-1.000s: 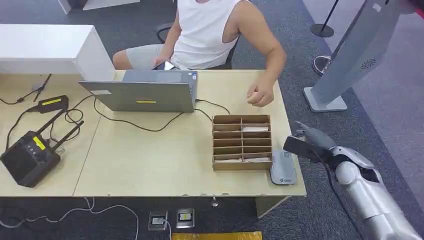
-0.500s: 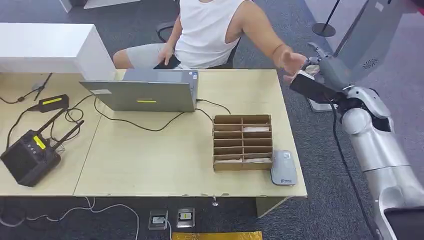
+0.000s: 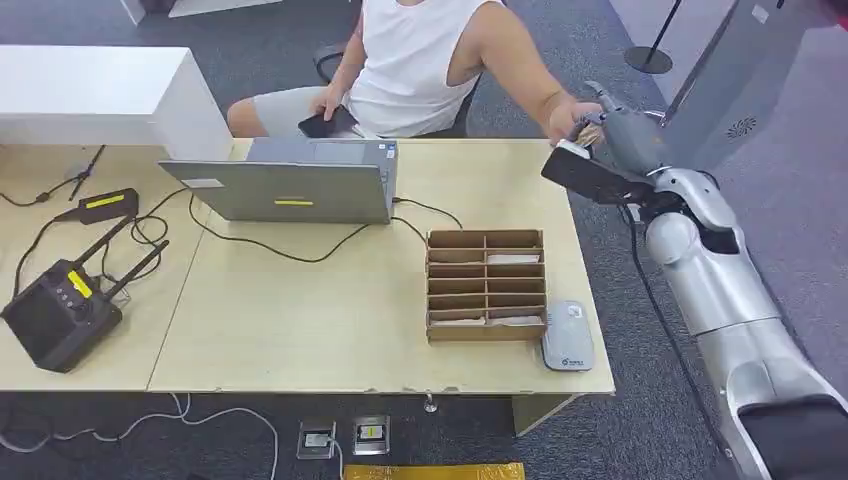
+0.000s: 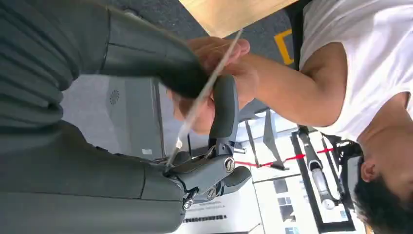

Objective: Pass the card to the sensor for recognition and then transmit it.

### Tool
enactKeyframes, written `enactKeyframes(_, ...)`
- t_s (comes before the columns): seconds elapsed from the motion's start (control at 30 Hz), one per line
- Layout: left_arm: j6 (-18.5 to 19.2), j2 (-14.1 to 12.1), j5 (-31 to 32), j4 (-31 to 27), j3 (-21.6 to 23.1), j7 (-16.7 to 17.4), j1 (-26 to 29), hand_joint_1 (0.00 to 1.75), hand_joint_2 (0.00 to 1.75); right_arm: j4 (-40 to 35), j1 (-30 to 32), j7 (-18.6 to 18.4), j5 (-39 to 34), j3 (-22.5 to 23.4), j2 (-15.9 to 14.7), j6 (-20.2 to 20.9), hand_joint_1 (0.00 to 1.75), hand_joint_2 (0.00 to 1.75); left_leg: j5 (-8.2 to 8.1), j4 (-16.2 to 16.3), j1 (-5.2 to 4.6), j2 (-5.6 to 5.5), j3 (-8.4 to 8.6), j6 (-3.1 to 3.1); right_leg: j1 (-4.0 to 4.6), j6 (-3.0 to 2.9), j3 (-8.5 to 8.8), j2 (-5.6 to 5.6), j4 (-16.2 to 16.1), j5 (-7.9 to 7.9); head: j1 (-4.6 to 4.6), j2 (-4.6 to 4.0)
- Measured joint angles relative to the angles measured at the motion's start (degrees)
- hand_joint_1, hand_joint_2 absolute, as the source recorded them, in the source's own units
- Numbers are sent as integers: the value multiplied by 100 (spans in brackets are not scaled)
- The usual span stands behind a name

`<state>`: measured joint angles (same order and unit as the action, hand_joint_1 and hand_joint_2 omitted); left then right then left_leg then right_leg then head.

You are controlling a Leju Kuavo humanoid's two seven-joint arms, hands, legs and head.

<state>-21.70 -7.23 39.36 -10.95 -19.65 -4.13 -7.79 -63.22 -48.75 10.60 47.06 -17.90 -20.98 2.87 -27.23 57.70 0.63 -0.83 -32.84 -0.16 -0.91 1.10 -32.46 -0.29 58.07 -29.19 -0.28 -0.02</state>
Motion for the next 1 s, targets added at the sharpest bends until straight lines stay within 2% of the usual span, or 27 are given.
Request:
enactKeyframes(0.03,0,0,-2,2,0,0,0,0,0,45,-6,16,7,-9,18,-27,0,175,0,0,0,0,0,0,0,0,0,0,0,0,2,0)
enactKeyframes(0.23,-9,4,-20,2,0,0,2,0,0,397,-21,57,61,-90,107,-247,0,175,0,0,0,0,0,0,0,0,0,1,0,0,0,0)
enactKeyframes(0.37,-26,9,-18,2,0,0,4,0,0,521,-13,136,-328,-105,123,-293,0,175,0,1,0,1,3,0,0,0,-4,3,-1,0,0,0)
enactKeyframes(0.57,-28,9,-9,2,0,-2,17,0,0,289,355,120,-1669,74,15,326,0,175,0,3,0,3,6,0,0,0,-5,5,-2,0,2,0)
enactKeyframes(0.73,-11,-4,31,2,0,-2,34,0,0,-496,834,-200,-3022,430,-231,956,0,175,-2,3,0,4,7,0,0,0,-4,9,-5,0,0,0)
enactKeyframes(1.0,46,-39,39,2,-2,-31,46,0,0,-1654,1467,-459,-4055,962,-472,1502,0,175,-6,2,1,6,9,-6,0,0,-3,12,-5,0,-2,0)
